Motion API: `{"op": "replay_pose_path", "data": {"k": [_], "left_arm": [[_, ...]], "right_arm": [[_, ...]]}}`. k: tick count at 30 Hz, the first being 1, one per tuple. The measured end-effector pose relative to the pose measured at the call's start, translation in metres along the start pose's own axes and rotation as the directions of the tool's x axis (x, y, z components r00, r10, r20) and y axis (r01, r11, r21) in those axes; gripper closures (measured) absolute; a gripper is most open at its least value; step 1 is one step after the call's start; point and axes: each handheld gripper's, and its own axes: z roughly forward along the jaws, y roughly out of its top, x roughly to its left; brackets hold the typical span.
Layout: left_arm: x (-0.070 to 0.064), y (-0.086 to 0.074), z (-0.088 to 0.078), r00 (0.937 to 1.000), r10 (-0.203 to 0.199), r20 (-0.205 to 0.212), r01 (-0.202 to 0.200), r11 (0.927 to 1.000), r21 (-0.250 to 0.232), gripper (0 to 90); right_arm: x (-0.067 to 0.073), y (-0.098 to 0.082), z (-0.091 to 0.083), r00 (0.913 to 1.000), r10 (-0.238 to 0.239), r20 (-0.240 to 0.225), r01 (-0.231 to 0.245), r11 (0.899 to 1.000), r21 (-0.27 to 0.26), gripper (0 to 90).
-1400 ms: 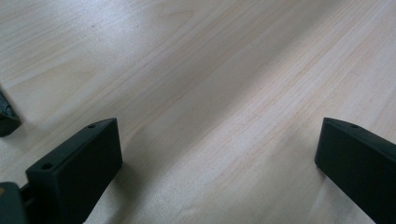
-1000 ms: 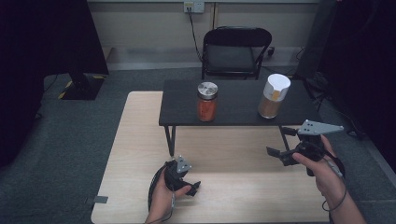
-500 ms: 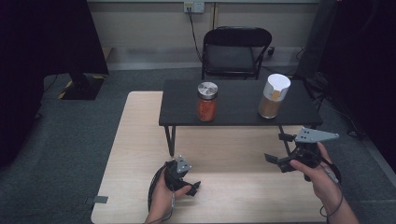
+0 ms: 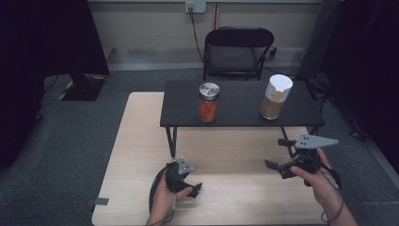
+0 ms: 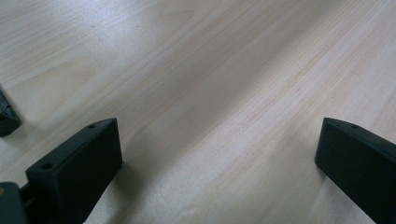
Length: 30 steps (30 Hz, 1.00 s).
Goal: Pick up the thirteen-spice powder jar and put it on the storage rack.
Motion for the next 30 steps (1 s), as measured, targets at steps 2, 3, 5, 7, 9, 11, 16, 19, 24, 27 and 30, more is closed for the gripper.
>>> {"op": "replay_pose_path", "data": {"k": [2, 3, 5, 7, 9, 11, 16, 19, 24, 27, 30], "left_arm": [[0.000, 0.000, 0.000, 1.0000, 0.000, 0.000, 0.000, 1.0000, 0.000, 0.0], [0.000, 0.000, 0.000, 1.0000, 0.000, 0.000, 0.000, 1.0000, 0.000, 0.0], [0.000, 0.000, 0.000, 1.0000, 0.000, 0.000, 0.000, 1.0000, 0.000, 0.0], [0.000, 0.000, 0.000, 1.0000, -0.001, 0.000, 0.001, 1.0000, -0.001, 0.0], [0.000, 0.000, 0.000, 1.0000, 0.000, 0.000, 0.000, 1.0000, 0.000, 0.0], [0.000, 0.000, 0.000, 1.0000, 0.000, 0.000, 0.000, 1.0000, 0.000, 0.0], [0.000, 0.000, 0.000, 1.0000, 0.000, 0.000, 0.000, 1.0000, 0.000, 0.0], [0.000, 0.000, 0.000, 1.0000, 0.000, 0.000, 0.000, 1.0000, 0.000, 0.0], [0.000, 0.000, 0.000, 1.0000, 0.000, 0.000, 0.000, 1.0000, 0.000, 0.0], [0.000, 0.000, 0.000, 1.0000, 0.000, 0.000, 0.000, 1.0000, 0.000, 0.0], [0.000, 0.000, 0.000, 1.0000, 0.000, 0.000, 0.000, 1.0000, 0.000, 0.0]], "right_arm": [[0.000, -0.002, 0.001, 1.0000, 0.000, -0.002, 0.000, 1.000, -0.002, 0.9], [0.000, -0.003, 0.001, 1.0000, -0.001, -0.004, 0.001, 1.000, -0.002, 1.0], [0.000, -0.004, 0.002, 1.0000, -0.001, -0.006, 0.001, 1.000, -0.003, 0.9], [0.000, -0.006, 0.002, 0.9999, 0.000, -0.010, 0.000, 1.000, 0.000, 1.0], [-0.001, -0.008, 0.003, 0.9999, 0.002, -0.011, -0.002, 1.000, 0.000, 0.9], [-0.001, -0.010, 0.003, 0.9999, 0.004, -0.014, -0.004, 1.000, -0.001, 0.9], [-0.002, -0.015, 0.005, 0.9998, 0.006, -0.018, -0.006, 1.000, -0.004, 0.9], [-0.002, -0.018, 0.006, 0.9998, 0.007, -0.020, -0.007, 1.000, -0.007, 0.8], [-0.003, -0.022, 0.008, 0.9996, 0.008, -0.028, -0.008, 1.000, -0.012, 0.8], [-0.003, -0.024, 0.009, 0.9995, 0.008, -0.032, -0.008, 1.000, -0.012, 0.9], [-0.003, -0.027, 0.010, 0.9994, 0.009, -0.033, -0.010, 1.000, -0.009, 0.9]]}}
